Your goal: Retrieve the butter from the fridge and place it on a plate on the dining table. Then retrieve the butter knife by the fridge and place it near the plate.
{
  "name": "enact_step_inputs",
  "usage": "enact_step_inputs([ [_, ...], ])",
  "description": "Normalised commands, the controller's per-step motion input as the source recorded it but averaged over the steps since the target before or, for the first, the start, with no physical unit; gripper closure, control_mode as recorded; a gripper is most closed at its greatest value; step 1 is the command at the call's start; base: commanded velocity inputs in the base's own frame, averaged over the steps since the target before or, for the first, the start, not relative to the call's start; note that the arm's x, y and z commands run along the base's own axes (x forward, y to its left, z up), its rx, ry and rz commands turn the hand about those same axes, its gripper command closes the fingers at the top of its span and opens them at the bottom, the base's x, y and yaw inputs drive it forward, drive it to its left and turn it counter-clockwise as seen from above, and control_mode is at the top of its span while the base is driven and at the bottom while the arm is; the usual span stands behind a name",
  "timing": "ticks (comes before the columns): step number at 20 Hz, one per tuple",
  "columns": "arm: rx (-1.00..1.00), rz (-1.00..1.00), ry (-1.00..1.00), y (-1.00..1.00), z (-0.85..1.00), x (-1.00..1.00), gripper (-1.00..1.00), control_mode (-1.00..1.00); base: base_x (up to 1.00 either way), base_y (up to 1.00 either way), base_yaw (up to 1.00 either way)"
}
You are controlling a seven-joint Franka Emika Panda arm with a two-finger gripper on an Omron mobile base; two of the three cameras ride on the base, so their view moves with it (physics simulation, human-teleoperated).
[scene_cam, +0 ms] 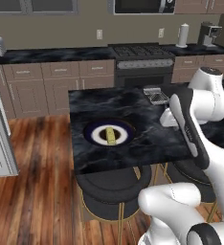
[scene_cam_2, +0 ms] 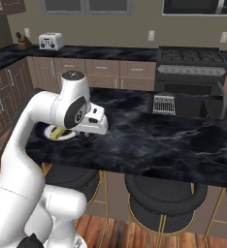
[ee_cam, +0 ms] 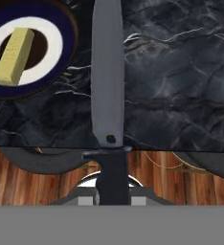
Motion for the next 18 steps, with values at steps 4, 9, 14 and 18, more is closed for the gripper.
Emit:
enact_step_inputs([
  [4,0.00,-0.02,-0.01,0.00,-0.26,0.53,1.00,-1.00,0.00,0.00,0.00],
  [9,-0.02,-0.04,0.00,-0.01,-0.37,0.73,1.00,-1.00,0.00,0.00,0.00],
  [14,0.00,-0.02,0.00,-0.17,-0.36,0.89,1.00,-1.00,0.00,0.00,0.00],
  [18,0.00,-0.02,0.00,-0.15,-0.35,0.73,1.00,-1.00,0.00,0.00,0.00],
])
